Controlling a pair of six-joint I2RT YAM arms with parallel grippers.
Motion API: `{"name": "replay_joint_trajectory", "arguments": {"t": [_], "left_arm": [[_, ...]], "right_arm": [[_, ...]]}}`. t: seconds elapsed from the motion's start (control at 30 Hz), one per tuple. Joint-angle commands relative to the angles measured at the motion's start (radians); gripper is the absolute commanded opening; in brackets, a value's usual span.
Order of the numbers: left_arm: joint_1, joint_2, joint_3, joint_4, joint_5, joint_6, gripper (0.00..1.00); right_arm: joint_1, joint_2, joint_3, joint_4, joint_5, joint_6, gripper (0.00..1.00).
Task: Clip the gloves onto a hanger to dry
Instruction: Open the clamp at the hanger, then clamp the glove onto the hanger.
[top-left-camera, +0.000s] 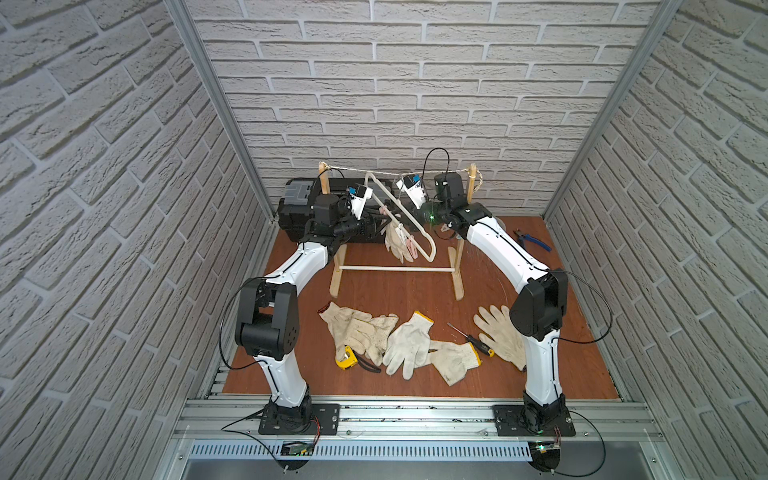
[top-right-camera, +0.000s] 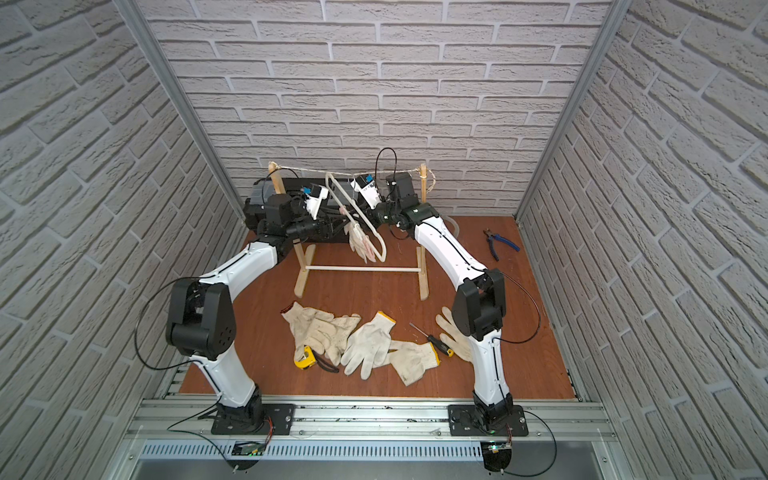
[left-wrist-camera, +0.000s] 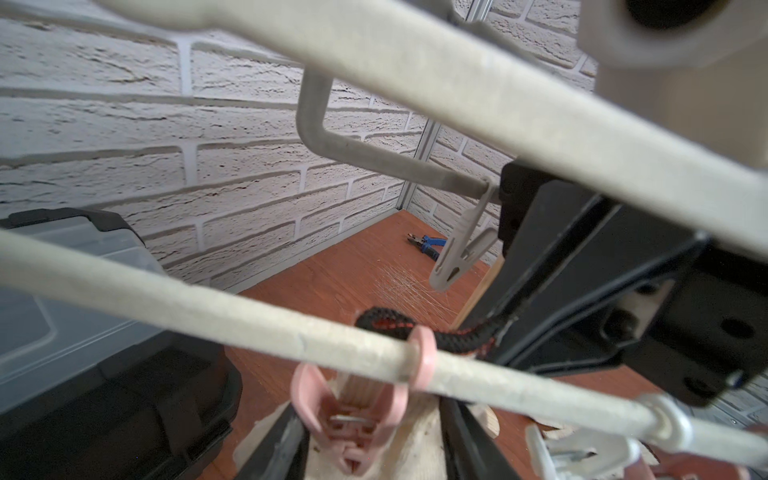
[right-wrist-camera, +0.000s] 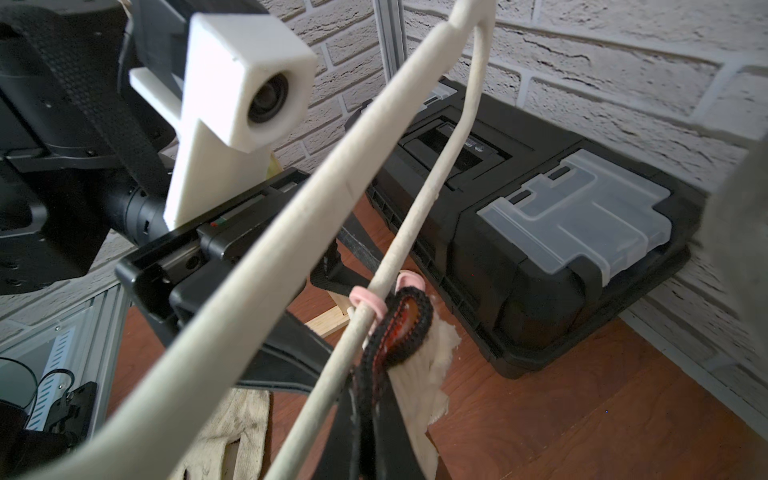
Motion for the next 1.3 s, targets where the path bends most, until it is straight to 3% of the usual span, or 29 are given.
{"name": "replay_joint_trajectory", "arguments": {"t": [0.0, 0.23, 0.37, 0.83, 1.27], "left_arm": [[0.001, 0.002, 0.051, 0.107, 0.045, 0.018, 0.51], [0.004, 0.024, 0.074, 0.11, 0.051, 0.02, 0.47], [0.004, 0.03, 0.072, 0.115, 0.051, 0.022, 0.31], [0.013, -0.005, 0.055, 0.026, 0.082, 0.067, 0.21], [0.003, -0.035, 0.054, -0.144, 0.189, 0.128, 0.2]], "right_arm": [[0.001, 0.018, 0.022, -0.032, 0.003, -0.016, 0.04], [-0.001, 0.034, 0.056, -0.067, -0.005, -0.031, 0.04], [-0.001, 0.03, 0.063, -0.079, -0.002, -0.039, 0.04], [0.001, -0.042, 0.002, -0.233, 0.15, -0.187, 0.04], [0.019, -0.065, -0.078, -0.337, 0.085, -0.356, 0.03]]}}
